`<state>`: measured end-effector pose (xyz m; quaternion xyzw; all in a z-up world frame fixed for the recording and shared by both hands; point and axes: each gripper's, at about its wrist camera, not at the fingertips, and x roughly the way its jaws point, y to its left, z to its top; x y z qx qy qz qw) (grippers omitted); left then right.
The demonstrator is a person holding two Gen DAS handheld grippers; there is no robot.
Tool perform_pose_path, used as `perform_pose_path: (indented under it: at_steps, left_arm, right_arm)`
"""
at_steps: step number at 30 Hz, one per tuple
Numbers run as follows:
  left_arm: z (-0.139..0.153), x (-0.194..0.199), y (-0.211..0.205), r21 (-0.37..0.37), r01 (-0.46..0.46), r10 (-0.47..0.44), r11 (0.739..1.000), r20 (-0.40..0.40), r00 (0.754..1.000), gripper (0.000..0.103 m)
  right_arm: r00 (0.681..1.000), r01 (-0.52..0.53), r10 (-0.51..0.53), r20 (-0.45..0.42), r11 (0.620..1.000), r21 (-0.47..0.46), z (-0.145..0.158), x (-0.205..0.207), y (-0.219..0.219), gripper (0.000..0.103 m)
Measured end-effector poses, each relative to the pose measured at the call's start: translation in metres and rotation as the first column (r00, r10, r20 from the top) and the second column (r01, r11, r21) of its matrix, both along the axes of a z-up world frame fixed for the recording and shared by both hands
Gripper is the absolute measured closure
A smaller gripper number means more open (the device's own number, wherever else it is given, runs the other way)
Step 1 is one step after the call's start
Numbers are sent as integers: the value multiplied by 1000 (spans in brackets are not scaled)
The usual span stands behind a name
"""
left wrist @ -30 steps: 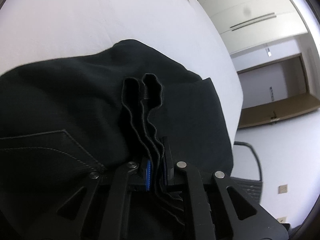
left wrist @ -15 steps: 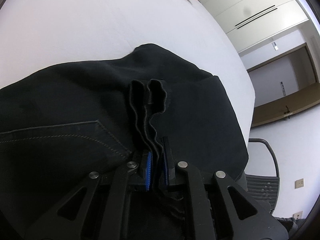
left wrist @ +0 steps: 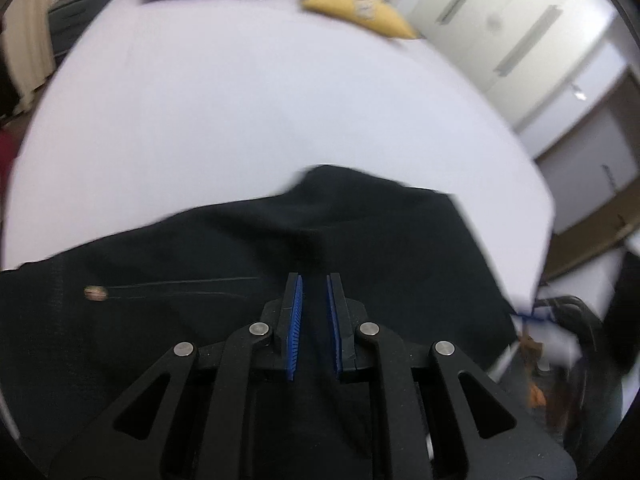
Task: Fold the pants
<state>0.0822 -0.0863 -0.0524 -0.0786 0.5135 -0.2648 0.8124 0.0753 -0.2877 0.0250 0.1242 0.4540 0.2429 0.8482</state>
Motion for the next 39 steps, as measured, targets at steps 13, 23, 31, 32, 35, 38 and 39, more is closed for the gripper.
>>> perform_pose_path:
  at_steps: [13, 23, 31, 32, 35, 38, 39]
  left_arm:
    - [-48, -23, -39, 90, 121, -117, 989, -44, 992, 92]
    - [-42, -44, -47, 102, 96, -93, 990, -39, 995, 92]
    - [-50, -42, -39, 98, 92, -89, 991, -43, 995, 92]
    - [-50, -41, -38, 94, 92, -88, 991, -45, 995, 92]
    - [-51, -41, -37, 85, 86, -82, 993, -49, 995, 92]
    - [-50, -40, -36, 90, 87, -83, 992, -47, 995, 92]
    - [-49, -41, -35, 93, 85, -81, 992, -49, 996, 92]
  right_arm:
    - [952, 107, 31, -305, 899, 426, -98, 78, -87, 54]
    - [946, 90, 48, -321, 911, 403, -81, -45, -98, 54]
    - [989, 91, -29, -142, 888, 452, -29, -43, -106, 48]
    - [992, 87, -31, -124, 878, 470, -26, -33, -100, 44]
    - [989, 88, -23, -147, 887, 453, -34, -4, -80, 38]
    - [958, 130, -29, -284, 930, 344, -70, 13, -61, 32]
    - [942, 146, -54, -332, 955, 259, -86, 13, -54, 40]
